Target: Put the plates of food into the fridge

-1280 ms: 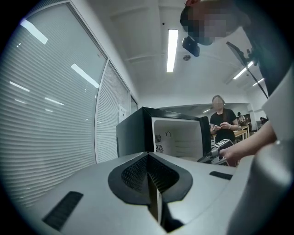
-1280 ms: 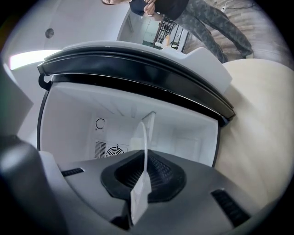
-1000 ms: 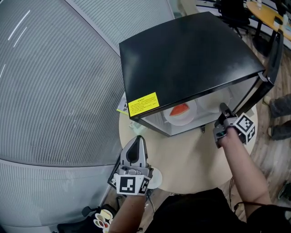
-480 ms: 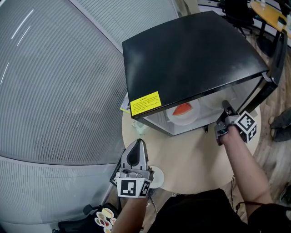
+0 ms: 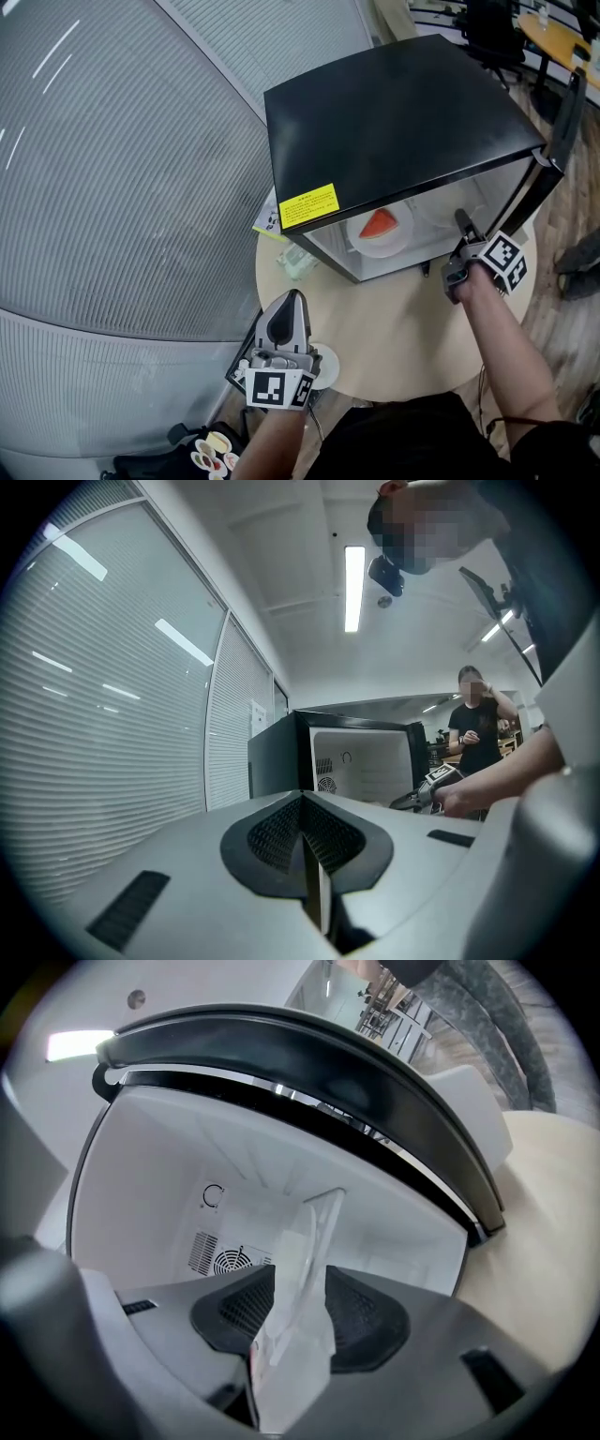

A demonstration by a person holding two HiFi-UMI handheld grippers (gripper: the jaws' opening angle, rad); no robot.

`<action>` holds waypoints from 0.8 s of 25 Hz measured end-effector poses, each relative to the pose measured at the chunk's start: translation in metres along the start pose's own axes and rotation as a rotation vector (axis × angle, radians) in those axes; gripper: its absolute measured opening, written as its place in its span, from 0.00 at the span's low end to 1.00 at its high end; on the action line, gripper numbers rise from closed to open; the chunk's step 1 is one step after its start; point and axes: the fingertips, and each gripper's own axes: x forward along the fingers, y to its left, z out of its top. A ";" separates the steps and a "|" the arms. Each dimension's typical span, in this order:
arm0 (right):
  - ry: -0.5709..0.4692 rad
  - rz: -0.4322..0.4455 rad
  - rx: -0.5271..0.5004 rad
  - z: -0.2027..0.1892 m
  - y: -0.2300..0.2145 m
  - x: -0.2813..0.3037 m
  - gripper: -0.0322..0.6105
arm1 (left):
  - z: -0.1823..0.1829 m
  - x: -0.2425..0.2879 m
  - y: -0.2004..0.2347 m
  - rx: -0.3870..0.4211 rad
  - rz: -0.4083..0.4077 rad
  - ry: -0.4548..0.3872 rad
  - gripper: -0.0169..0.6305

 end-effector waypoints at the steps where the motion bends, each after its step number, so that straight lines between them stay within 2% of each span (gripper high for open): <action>1: -0.002 0.001 -0.004 0.000 0.000 -0.003 0.28 | 0.001 0.000 -0.001 -0.001 -0.001 0.000 0.03; 7: 0.004 0.005 -0.027 -0.009 0.001 -0.023 0.28 | 0.004 -0.010 -0.008 0.016 -0.032 0.007 0.03; 11: 0.006 0.022 -0.050 -0.018 0.008 -0.042 0.28 | 0.005 -0.025 -0.005 -0.008 -0.038 -0.021 0.03; 15: 0.026 0.033 -0.100 -0.036 0.015 -0.060 0.28 | 0.004 -0.039 0.003 -0.026 -0.030 -0.007 0.03; 20: 0.034 0.061 -0.140 -0.061 0.036 -0.082 0.28 | 0.017 -0.056 0.012 -0.026 -0.065 -0.028 0.03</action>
